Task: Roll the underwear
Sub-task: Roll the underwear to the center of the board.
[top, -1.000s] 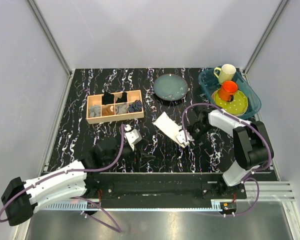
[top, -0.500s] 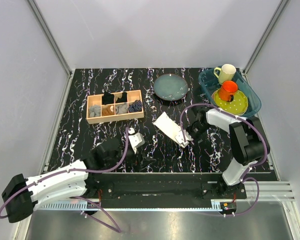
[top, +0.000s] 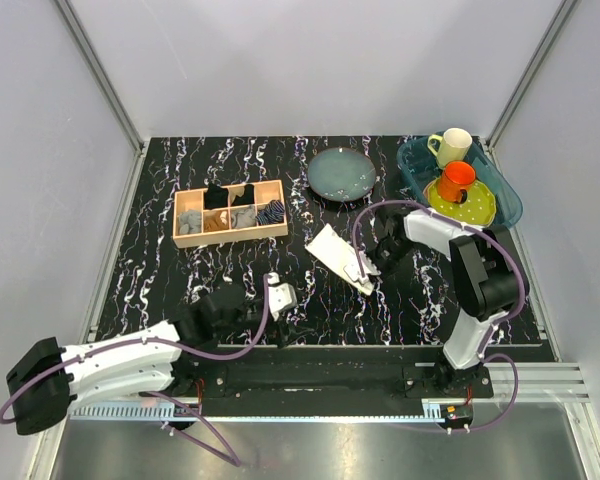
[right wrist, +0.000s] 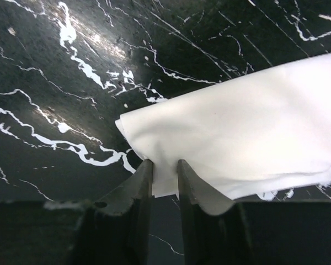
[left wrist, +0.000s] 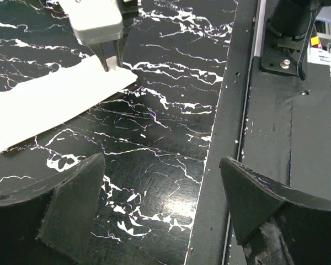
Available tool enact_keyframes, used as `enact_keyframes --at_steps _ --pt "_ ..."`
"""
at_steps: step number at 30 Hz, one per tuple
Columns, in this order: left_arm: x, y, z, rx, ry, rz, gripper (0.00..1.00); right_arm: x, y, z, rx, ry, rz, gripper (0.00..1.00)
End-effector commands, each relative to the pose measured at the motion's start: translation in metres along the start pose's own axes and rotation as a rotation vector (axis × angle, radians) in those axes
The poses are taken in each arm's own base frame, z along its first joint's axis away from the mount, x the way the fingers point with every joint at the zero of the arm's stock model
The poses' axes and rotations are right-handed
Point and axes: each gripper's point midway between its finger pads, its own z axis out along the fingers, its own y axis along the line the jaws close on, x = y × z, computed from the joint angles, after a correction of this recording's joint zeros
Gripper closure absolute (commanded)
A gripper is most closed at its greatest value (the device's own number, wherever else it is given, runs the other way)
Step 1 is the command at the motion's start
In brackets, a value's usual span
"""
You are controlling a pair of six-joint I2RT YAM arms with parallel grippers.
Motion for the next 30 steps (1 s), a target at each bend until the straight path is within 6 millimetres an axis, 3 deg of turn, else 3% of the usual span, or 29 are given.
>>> enact_keyframes --at_steps 1,8,19,26,30 --pt "-0.016 0.000 0.012 0.026 -0.063 0.095 0.11 0.020 0.004 0.019 -0.089 0.074 0.025 0.74" --pt "-0.011 -0.003 0.034 0.066 -0.023 0.185 0.12 0.003 0.013 0.012 -0.177 0.043 0.171 0.83" --pt "-0.012 -0.007 0.075 0.095 -0.027 0.232 0.15 -0.032 0.035 -0.001 -0.397 -0.047 0.546 0.88" --pt "-0.014 0.001 0.113 0.058 -0.011 0.269 0.23 -0.039 0.028 -0.001 -0.500 -0.062 0.745 0.92" --pt "0.001 0.010 0.134 0.020 0.053 0.293 0.26 -0.044 0.029 0.002 -0.565 -0.089 0.812 0.93"
